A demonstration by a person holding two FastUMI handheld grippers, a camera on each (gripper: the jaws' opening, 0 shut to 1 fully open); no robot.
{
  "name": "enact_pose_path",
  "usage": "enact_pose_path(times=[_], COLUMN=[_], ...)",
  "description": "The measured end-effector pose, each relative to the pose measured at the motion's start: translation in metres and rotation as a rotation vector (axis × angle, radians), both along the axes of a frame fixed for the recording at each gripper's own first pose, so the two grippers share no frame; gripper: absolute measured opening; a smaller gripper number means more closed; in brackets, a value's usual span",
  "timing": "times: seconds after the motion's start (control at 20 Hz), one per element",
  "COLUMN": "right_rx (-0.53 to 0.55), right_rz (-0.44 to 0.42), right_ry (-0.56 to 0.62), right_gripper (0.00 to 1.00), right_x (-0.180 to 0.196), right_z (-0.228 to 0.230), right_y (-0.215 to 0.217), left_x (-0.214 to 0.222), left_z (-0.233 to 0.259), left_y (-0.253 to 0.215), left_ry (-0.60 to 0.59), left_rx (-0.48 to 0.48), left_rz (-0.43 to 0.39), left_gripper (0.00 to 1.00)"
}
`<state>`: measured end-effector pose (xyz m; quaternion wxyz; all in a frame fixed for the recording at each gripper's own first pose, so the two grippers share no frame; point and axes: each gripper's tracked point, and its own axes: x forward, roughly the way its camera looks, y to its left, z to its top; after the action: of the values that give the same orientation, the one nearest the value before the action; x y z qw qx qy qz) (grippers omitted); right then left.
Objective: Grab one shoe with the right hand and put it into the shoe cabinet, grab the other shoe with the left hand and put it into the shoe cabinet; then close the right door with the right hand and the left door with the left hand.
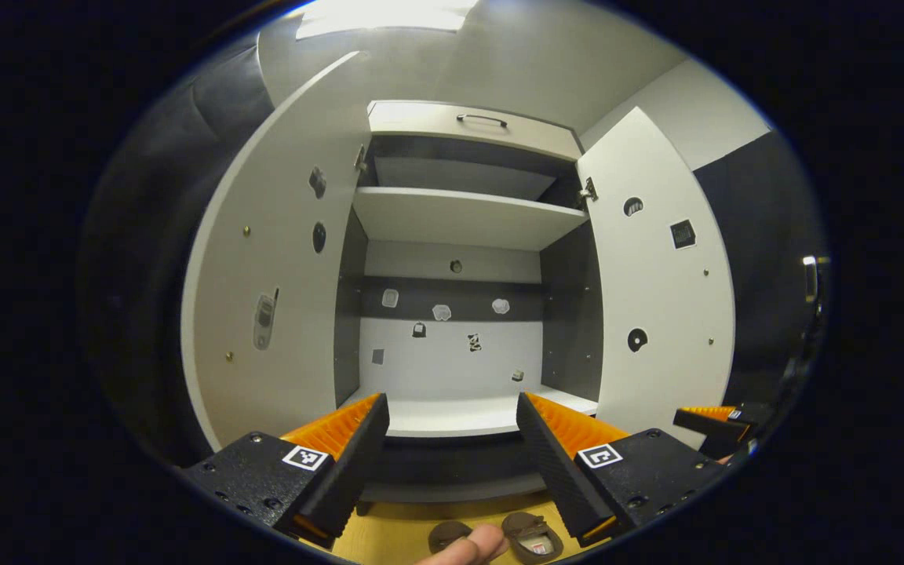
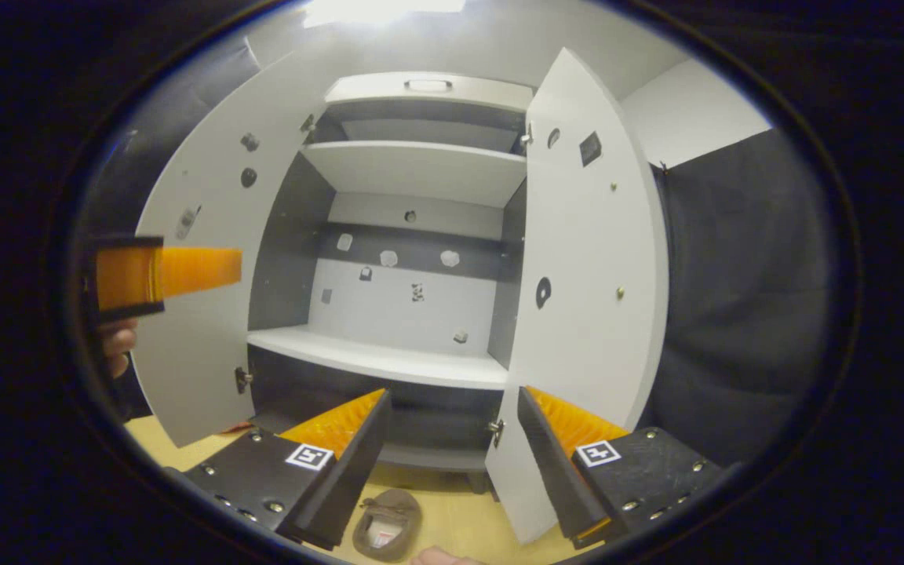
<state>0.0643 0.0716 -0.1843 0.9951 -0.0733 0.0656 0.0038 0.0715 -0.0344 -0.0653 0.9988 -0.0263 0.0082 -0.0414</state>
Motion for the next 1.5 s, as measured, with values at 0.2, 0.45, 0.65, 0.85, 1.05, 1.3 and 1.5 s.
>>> enact_pose_path(times=[0.2,0.45,0.65,0.85,1.05,1.3,1.5], right_rx=[0.03,0.052,0.023,0.134,0.166,0.202,0.184], right_rz=[0.038,0.084,0.08,0.02,0.033,0.018,0.016], right_ry=[0.134,0.391,0.544,0.658,0.693,0.755,0.751], right_gripper=[0.96,0.96,0.97,0.96,0.63,0.32,0.07], right_x=[-0.003,-0.03,-0.042,-0.039,-0.025,-0.008,-0.004], right_z=[-0.085,-0.192,-0.251,-0.288,-0.304,-0.33,-0.335], right_y=[0.025,0.058,0.069,0.071,0.082,0.089,0.083], left_x=[0.021,0.04,0.044,0.053,0.071,0.087,0.09], left_z=[-0.026,-0.041,-0.043,-0.046,-0.057,-0.068,-0.075], left_y=[0.008,0.017,0.014,0.014,0.029,0.04,0.032], left_ry=[0.015,0.019,0.018,0.021,0.047,0.074,0.096], left_rx=[-0.006,-0.004,0.012,0.009,0.007,0.022,0.017], left_rz=[0.004,0.001,-0.039,-0.072,-0.043,-0.018,-0.062], left_gripper=[1.0,1.0,1.0,0.99,1.0,1.0,0.99])
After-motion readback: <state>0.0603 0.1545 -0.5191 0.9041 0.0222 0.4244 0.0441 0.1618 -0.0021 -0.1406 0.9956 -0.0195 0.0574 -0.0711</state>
